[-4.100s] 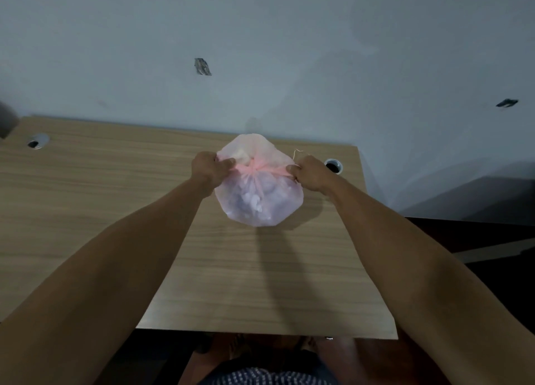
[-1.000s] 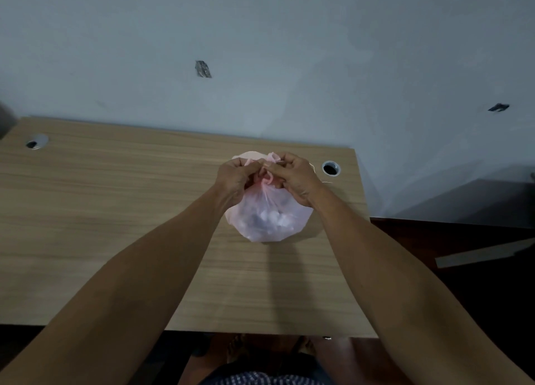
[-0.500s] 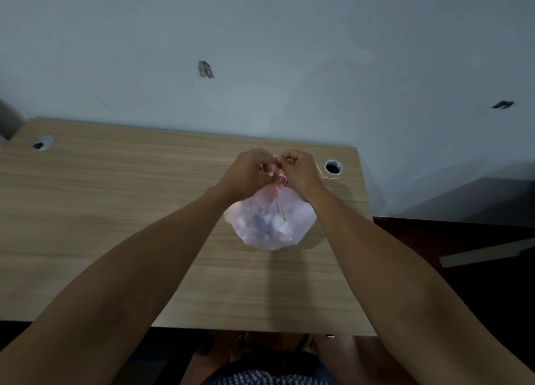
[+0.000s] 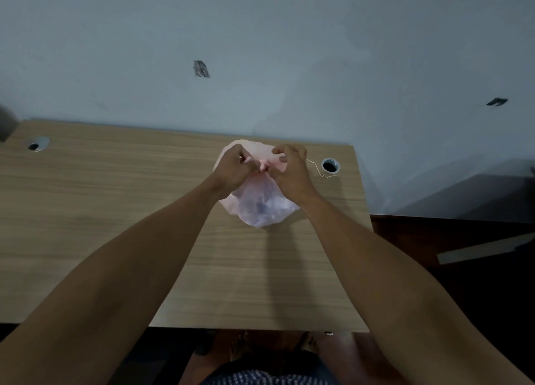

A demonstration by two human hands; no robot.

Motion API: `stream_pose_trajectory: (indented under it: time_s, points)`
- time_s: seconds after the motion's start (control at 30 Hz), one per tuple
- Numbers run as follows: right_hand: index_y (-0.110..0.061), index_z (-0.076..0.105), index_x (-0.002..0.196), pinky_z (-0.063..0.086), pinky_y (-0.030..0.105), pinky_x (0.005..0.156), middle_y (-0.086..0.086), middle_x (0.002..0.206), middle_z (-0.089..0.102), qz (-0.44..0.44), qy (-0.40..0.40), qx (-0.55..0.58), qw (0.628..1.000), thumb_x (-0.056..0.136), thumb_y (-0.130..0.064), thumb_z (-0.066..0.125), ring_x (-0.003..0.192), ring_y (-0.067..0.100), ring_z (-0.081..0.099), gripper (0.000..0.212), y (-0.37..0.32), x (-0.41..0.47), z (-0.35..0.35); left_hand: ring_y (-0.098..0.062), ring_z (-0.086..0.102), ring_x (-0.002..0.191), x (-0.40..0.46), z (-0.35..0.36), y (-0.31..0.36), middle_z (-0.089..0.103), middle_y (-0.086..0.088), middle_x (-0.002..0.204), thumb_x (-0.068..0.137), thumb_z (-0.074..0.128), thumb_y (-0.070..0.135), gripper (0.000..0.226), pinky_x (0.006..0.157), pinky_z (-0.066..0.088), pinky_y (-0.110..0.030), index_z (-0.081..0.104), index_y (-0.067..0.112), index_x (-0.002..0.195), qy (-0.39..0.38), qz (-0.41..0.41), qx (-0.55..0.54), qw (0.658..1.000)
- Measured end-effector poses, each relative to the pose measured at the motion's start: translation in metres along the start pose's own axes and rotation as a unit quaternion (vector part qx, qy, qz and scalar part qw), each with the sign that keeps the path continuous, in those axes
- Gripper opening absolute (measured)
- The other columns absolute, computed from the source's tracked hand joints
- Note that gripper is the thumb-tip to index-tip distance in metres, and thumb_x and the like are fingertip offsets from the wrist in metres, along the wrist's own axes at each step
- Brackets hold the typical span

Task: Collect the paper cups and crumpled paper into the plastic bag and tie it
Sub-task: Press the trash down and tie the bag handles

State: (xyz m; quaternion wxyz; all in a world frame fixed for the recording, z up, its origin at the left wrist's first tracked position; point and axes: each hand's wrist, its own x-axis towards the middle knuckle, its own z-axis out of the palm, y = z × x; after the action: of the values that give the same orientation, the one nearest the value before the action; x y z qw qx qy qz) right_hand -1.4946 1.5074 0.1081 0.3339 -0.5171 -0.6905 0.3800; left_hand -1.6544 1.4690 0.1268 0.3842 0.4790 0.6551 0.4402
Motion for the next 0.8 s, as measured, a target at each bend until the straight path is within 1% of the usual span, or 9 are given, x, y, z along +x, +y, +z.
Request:
stream_pose_trajectory:
  time_s: [0.13, 0.23, 0.33, 0.4, 0.47, 0.53, 0.6, 0.73, 0.8]
  points:
    - [-0.017, 0.07, 0.081, 0.057, 0.032, 0.086, 0.016, 0.105, 0.065, -0.002, -0.024, -0.034, 0.999, 0.078, -0.006, 0.067, 0.093, 0.019, 0.068, 0.012, 0.009, 0.008, 0.005, -0.001, 0.042, 0.044, -0.001, -0.002, -0.003, 0.048, 0.009, 0.055, 0.092, 0.064, -0.002, 0.033, 0.045, 0.034, -0.014, 0.043, 0.016, 0.074, -0.08, -0.069, -0.099, 0.989]
    - [-0.015, 0.064, 0.077, 0.052, 0.027, 0.078, 0.015, 0.097, 0.065, -0.004, -0.016, -0.026, 1.0, 0.077, -0.001, 0.063, 0.091, 0.023, 0.065, 0.014, 0.006, 0.004, 0.006, -0.006, 0.026, 0.044, 0.001, -0.004, -0.003, 0.032, 0.009, 0.048, 0.096, 0.051, -0.005, 0.047, 0.043, 0.023, -0.018, 0.032, 0.019, 0.06, -0.159, -0.067, -0.104, 0.979]
    - [-0.007, 0.067, 0.085, 0.052, 0.029, 0.08, 0.008, 0.096, 0.067, 0.009, -0.04, 0.006, 0.999, 0.083, -0.005, 0.069, 0.093, 0.023, 0.066, 0.003, 0.005, 0.002, 0.005, -0.002, 0.032, 0.039, 0.002, -0.002, -0.002, 0.039, 0.013, 0.045, 0.1, 0.048, -0.004, 0.041, 0.041, 0.027, -0.014, 0.038, 0.016, 0.066, -0.123, -0.086, -0.104, 0.983]
    - [-0.011, 0.067, 0.078, 0.05, 0.031, 0.075, 0.002, 0.085, 0.068, 0.03, -0.047, 0.012, 0.998, 0.084, -0.027, 0.07, 0.083, 0.016, 0.064, 0.018, 0.004, 0.003, 0.002, -0.002, 0.038, 0.04, 0.004, -0.002, -0.003, 0.045, 0.009, 0.049, 0.1, 0.052, -0.001, 0.035, 0.042, 0.032, -0.014, 0.039, 0.016, 0.071, -0.077, -0.084, -0.108, 0.988]
    - [-0.012, 0.049, 0.061, 0.04, 0.035, 0.066, -0.002, 0.065, 0.053, 0.019, -0.06, 0.004, 0.998, 0.085, -0.038, 0.057, 0.067, 0.015, 0.049, 0.037, 0.002, 0.004, -0.004, -0.004, 0.043, 0.044, 0.005, -0.004, -0.004, 0.049, 0.004, 0.054, 0.098, 0.057, 0.003, 0.032, 0.045, 0.036, -0.015, 0.04, 0.016, 0.074, -0.052, -0.077, -0.102, 0.991]
    - [-0.01, 0.035, 0.059, 0.034, 0.033, 0.064, -0.002, 0.061, 0.038, -0.006, -0.089, 0.018, 0.996, 0.088, -0.038, 0.055, 0.063, 0.013, 0.039, 0.045, -0.004, 0.001, -0.008, -0.003, 0.048, 0.047, 0.006, -0.006, -0.004, 0.051, 0.003, 0.057, 0.097, 0.06, 0.007, 0.033, 0.047, 0.039, -0.014, 0.041, 0.015, 0.072, -0.053, -0.069, -0.091, 0.992]
    - [-0.006, 0.035, 0.057, 0.034, 0.027, 0.062, 0.004, 0.06, 0.033, -0.023, -0.098, 0.03, 0.994, 0.089, -0.038, 0.066, 0.06, 0.017, 0.035, 0.055, -0.007, -0.001, -0.008, -0.004, 0.049, 0.049, 0.005, -0.008, -0.002, 0.051, 0.0, 0.06, 0.097, 0.061, 0.008, 0.031, 0.048, 0.039, -0.015, 0.046, 0.012, 0.071, -0.06, -0.067, -0.085, 0.992]
    - [0.009, 0.043, 0.061, 0.032, 0.029, 0.061, 0.009, 0.067, 0.039, -0.043, -0.089, 0.025, 0.995, 0.085, -0.024, 0.072, 0.063, 0.031, 0.041, 0.051, -0.006, -0.001, -0.008, -0.004, 0.055, 0.05, 0.001, -0.01, 0.003, 0.059, -0.006, 0.067, 0.096, 0.062, 0.006, 0.01, 0.049, 0.042, -0.016, 0.059, 0.004, 0.087, -0.059, -0.075, -0.079, 0.992]
    - [0.007, 0.048, 0.06, 0.037, 0.028, 0.063, 0.009, 0.069, 0.044, -0.033, -0.09, 0.025, 0.995, 0.084, -0.024, 0.073, 0.067, 0.028, 0.047, 0.047, -0.005, -0.001, -0.011, -0.001, 0.059, 0.05, -0.001, -0.011, 0.005, 0.064, -0.007, 0.073, 0.096, 0.063, 0.006, 0.006, 0.048, 0.044, -0.013, 0.061, 0.0, 0.098, -0.048, -0.087, -0.084, 0.991]
